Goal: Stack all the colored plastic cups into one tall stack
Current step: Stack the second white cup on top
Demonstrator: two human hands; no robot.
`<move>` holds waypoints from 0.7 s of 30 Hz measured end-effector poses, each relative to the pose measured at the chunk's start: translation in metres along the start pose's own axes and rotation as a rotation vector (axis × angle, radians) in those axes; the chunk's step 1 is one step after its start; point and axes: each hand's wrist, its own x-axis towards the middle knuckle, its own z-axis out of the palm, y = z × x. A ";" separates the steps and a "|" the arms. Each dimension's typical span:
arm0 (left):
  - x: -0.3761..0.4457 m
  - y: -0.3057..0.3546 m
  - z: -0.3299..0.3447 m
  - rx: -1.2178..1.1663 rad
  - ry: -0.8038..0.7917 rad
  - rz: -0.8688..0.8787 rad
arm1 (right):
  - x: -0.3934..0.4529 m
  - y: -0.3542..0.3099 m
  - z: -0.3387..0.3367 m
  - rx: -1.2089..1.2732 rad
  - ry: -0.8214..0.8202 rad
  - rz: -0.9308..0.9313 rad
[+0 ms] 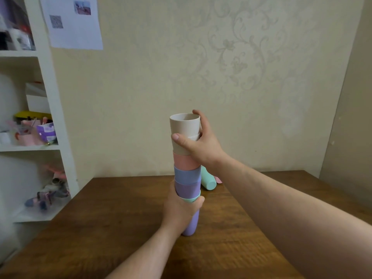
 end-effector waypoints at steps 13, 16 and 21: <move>0.067 -0.039 -0.020 -0.324 0.107 0.004 | -0.001 0.141 -0.074 -0.750 -0.067 0.368; 0.079 -0.041 -0.012 -0.387 0.100 0.033 | 0.015 0.179 -0.071 -0.980 -0.189 0.434; 0.094 -0.043 0.000 -0.417 0.113 0.058 | 0.035 0.229 -0.042 -1.020 -0.240 0.453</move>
